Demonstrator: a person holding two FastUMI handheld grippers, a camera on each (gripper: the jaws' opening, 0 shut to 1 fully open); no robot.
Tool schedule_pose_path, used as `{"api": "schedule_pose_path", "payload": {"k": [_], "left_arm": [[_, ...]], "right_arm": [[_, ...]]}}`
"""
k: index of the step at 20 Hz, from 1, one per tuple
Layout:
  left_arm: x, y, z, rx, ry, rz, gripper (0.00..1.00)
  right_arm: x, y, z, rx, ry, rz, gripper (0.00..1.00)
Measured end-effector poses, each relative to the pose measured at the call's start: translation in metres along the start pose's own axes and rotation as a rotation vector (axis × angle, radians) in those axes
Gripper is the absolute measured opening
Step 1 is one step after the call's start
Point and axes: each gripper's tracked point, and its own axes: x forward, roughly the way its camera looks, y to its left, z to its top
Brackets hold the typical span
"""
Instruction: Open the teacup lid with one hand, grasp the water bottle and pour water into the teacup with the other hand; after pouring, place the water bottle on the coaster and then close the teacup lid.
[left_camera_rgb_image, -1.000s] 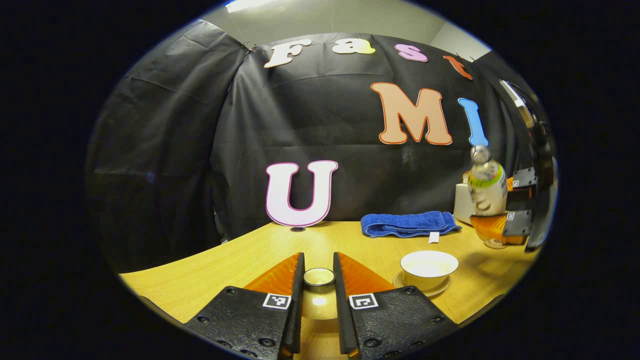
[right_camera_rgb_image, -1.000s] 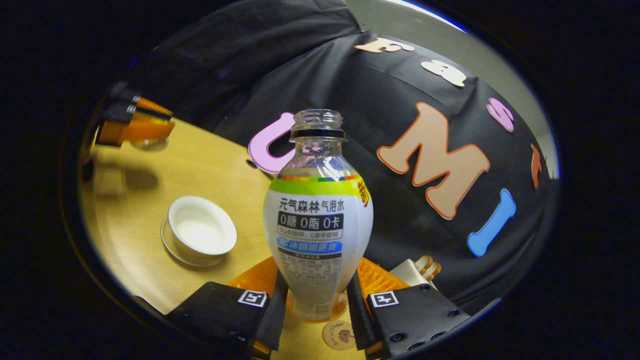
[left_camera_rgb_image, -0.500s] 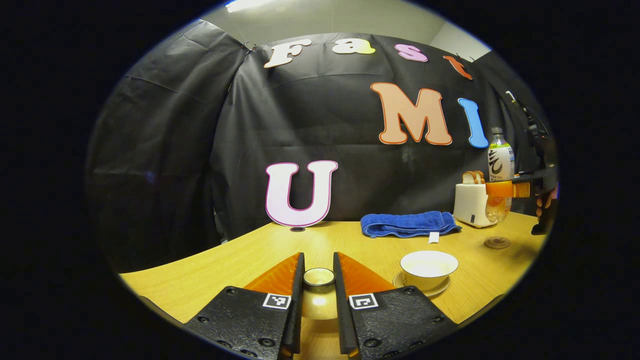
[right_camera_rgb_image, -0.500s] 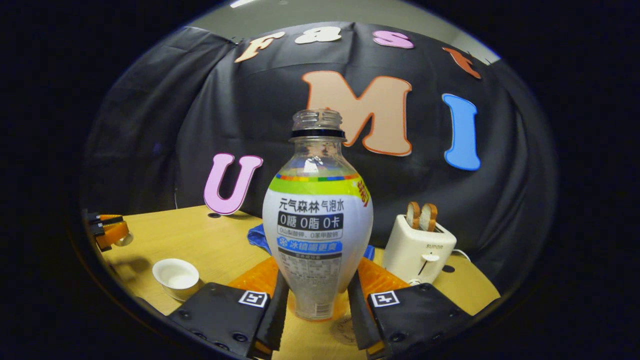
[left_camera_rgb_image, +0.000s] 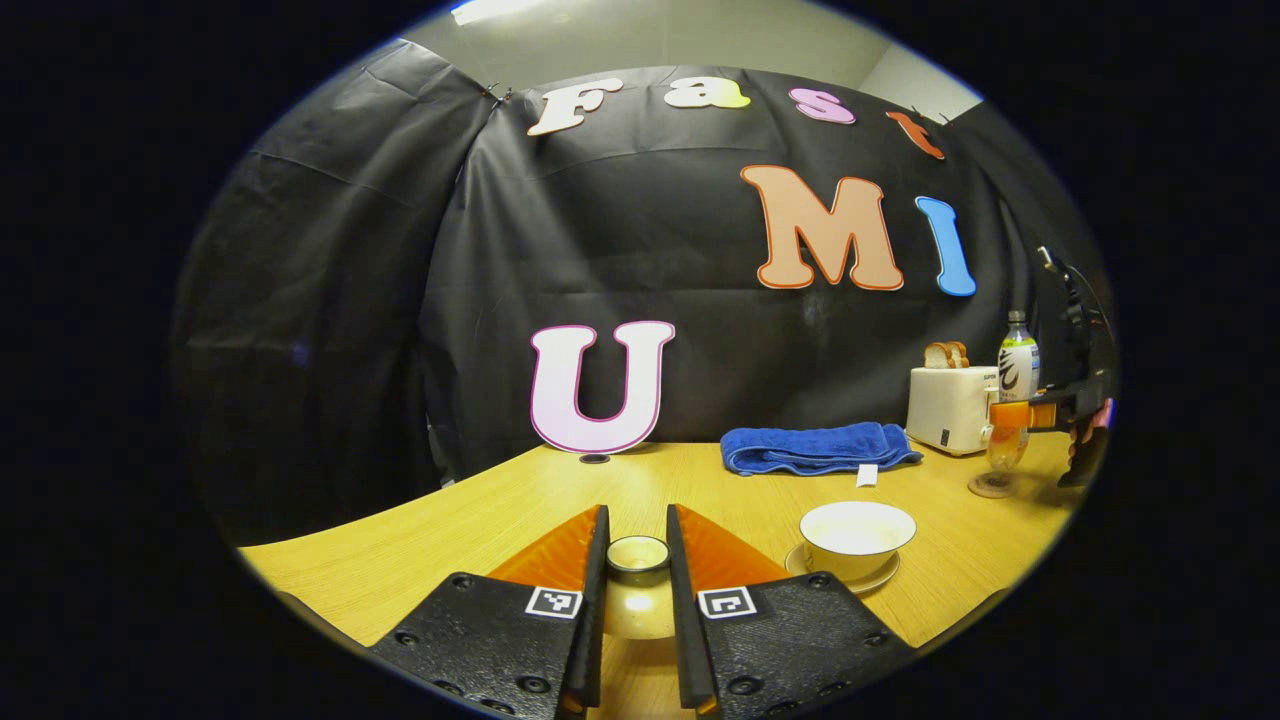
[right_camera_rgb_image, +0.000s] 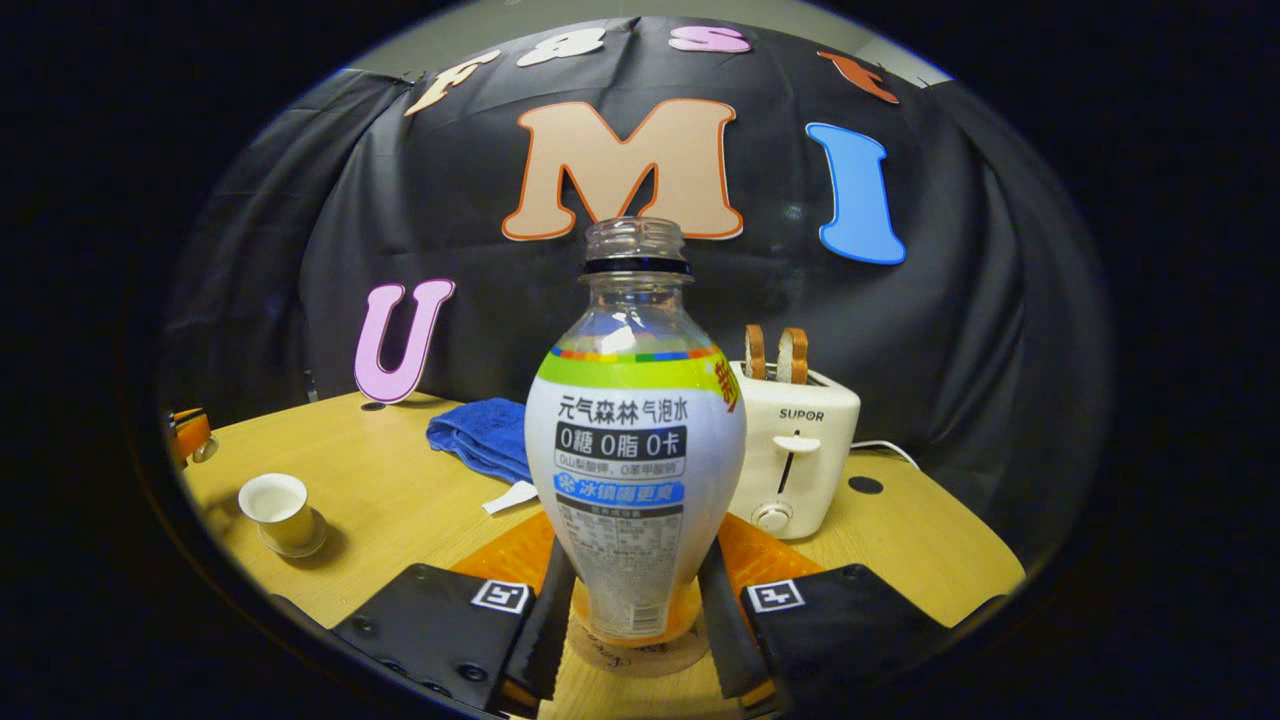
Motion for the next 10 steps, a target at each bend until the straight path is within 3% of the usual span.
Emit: {"api": "schedule_pose_path", "payload": {"k": [10], "left_arm": [[0.0,0.0,0.0,0.0,0.0,0.0,0.27]], "right_arm": [[0.005,-0.006,-0.016,-0.005,0.026,0.0,0.65]]}}
